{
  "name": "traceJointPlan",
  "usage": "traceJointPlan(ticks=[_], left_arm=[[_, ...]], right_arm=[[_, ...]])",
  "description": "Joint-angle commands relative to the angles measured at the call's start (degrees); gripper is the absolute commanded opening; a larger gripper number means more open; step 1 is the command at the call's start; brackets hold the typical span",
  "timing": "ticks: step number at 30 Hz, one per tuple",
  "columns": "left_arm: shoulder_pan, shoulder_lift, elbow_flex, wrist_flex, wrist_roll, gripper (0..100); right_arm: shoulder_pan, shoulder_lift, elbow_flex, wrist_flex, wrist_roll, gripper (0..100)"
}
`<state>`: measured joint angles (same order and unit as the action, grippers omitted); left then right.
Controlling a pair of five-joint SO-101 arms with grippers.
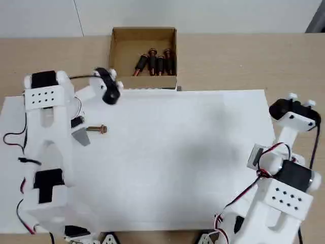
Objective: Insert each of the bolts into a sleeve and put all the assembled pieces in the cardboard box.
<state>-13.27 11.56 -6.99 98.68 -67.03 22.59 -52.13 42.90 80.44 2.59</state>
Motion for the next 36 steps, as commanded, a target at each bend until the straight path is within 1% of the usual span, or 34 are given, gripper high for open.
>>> traceJointPlan(ticks=[1,5,8,12,17,19,23,27,32,36], left_arm=[[-0.2,1.4,-2.3,-0.8,-6.9,24],[0.4,4.1,-5.4,-0.8,-12.0,24],[0.8,6.6,-9.8,-0.8,-13.9,24],[2.3,10.9,-15.8,-0.4,-13.9,24],[4.3,15.4,-18.9,-0.4,-13.9,24],[4.8,16.5,-19.2,-0.4,-13.7,24],[5.5,18.5,-19.2,-0.6,-13.8,20],[5.8,21.0,-19.3,-0.9,-13.9,20],[5.5,23.6,-19.3,-5.1,-13.9,20],[5.7,24.2,-19.3,-6.5,-13.9,20]], right_arm=[[0.1,-1.2,-0.4,0.7,-0.2,0.4],[-1.0,-1.2,-0.4,1.0,-0.2,0.4],[-3.6,-1.2,-0.4,1.3,-0.4,0.4],[-7.2,-1.2,-0.4,1.3,-0.4,0.4],[-7.5,-1.2,-0.4,1.2,-0.3,0.4],[-7.4,-1.2,-0.4,1.3,-0.2,0.4],[-7.4,-1.2,-0.4,1.3,-0.2,0.4],[-7.4,-1.2,-0.4,1.3,-0.2,0.4],[-7.4,-1.2,-0.4,1.3,-0.2,0.4],[-7.6,-1.2,-0.4,1.3,-0.2,0.4]])
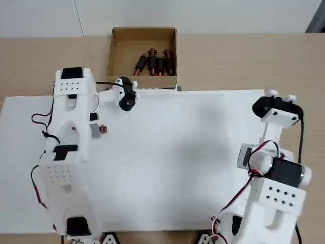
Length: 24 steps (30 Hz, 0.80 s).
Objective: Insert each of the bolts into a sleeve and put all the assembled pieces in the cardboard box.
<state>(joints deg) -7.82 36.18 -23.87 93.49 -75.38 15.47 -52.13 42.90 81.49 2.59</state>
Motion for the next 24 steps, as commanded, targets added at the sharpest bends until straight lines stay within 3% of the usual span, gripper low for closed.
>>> traceJointPlan(ticks=[1,5,13,19,24], left_arm=[[0.4,-0.4,-2.4,-1.3,-5.5,20],[0.4,0.3,-2.2,-1.3,-5.5,19],[0.4,3.9,-2.3,-0.8,-5.5,5],[0.4,3.6,-2.3,-0.7,-5.5,4],[1.2,3.5,-8.0,7.3,-5.2,0]], right_arm=[[-0.5,-1.2,-0.4,0.2,-0.2,0.4],[-0.5,-1.2,-0.4,0.2,-0.2,0.4],[-0.5,-1.2,-0.4,0.2,-0.2,0.4],[-0.5,-1.2,-0.4,0.2,-0.2,0.4],[-0.6,-1.3,-0.7,0.2,-0.2,0.4]])
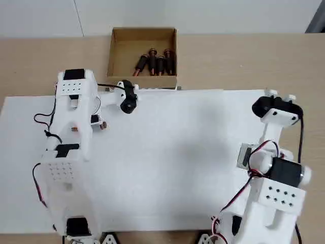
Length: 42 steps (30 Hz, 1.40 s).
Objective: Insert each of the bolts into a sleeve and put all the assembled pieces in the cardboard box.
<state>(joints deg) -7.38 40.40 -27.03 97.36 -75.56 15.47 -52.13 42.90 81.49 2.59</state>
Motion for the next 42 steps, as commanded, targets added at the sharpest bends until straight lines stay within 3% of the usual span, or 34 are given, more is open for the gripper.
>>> traceJointPlan(ticks=[1,9,12,15,19,25,28,34,42], left_arm=[[1.0,-0.7,-5.8,3.0,-4.7,1],[4.2,-10.5,-7.6,3.0,6.2,1],[7.2,-15.7,-5.1,3.0,11.2,1],[10.4,-20.7,-2.2,3.0,21.9,1],[14.2,-28.9,-1.4,3.0,38.2,1],[21.7,-39.1,0.9,2.9,47.9,1],[24.8,-44.7,4.3,2.8,56.4,1],[29.7,-57.7,13.6,2.5,73.2,1],[29.9,-75.5,32.6,-8.0,88.4,0]], right_arm=[[-0.6,-1.3,-0.8,0.2,-0.2,0.4],[-0.6,-1.3,-6.0,3.3,-0.1,0.4],[-0.6,-1.3,-8.1,4.4,3.5,0.4],[-0.6,-1.3,-9.7,6.8,8.6,0.4],[-0.6,-1.3,-14.2,11.1,8.9,0.4],[-0.3,-1.5,-23.0,15.3,9.1,0.4],[-0.3,-5.1,-24.9,15.1,9.1,0.4],[-0.6,-17.3,-20.5,14.7,9.2,0.4],[-0.6,-29.1,-7.0,6.7,5.2,0.3]])
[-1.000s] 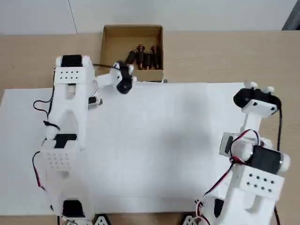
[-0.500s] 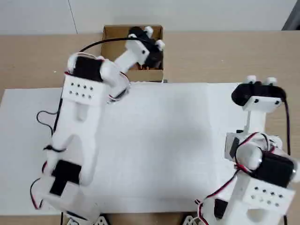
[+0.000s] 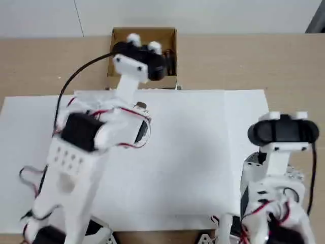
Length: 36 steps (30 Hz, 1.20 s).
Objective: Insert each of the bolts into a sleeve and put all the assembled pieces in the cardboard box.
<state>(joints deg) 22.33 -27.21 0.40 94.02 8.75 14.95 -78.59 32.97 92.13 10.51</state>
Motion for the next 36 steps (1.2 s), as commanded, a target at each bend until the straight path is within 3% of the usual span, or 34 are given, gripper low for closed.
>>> traceJointPlan(ticks=[1,8,16,20,28,32,36], left_arm=[[0.2,-10.3,8.3,-6.5,5.4,0],[-6.7,-26.5,31.2,-19.3,10.5,0],[-14.1,-46.1,49.6,-30.5,10.5,0],[-15.0,-53.6,55.8,-32.6,12.3,0],[-14.8,-69.0,66.5,-33.4,25.5,0],[-14.7,-77.0,69.5,-34.0,26.5,0],[-12.8,-76.4,70.0,-36.1,26.5,0]], right_arm=[[-0.1,-3.7,4.7,-5.1,-4.0,0.3],[-1.7,-6.7,13.6,-11.9,-8.7,0.3],[-17.6,-6.7,21.4,-21.7,-15.9,0.3],[-25.4,-6.7,26.2,-29.5,-17.9,0.3],[-38.9,-6.7,35.2,-41.0,-17.6,0.3],[-44.6,-6.7,37.8,-42.5,-17.5,0.3],[-50.9,-6.7,39.4,-42.5,-17.4,0.3]])
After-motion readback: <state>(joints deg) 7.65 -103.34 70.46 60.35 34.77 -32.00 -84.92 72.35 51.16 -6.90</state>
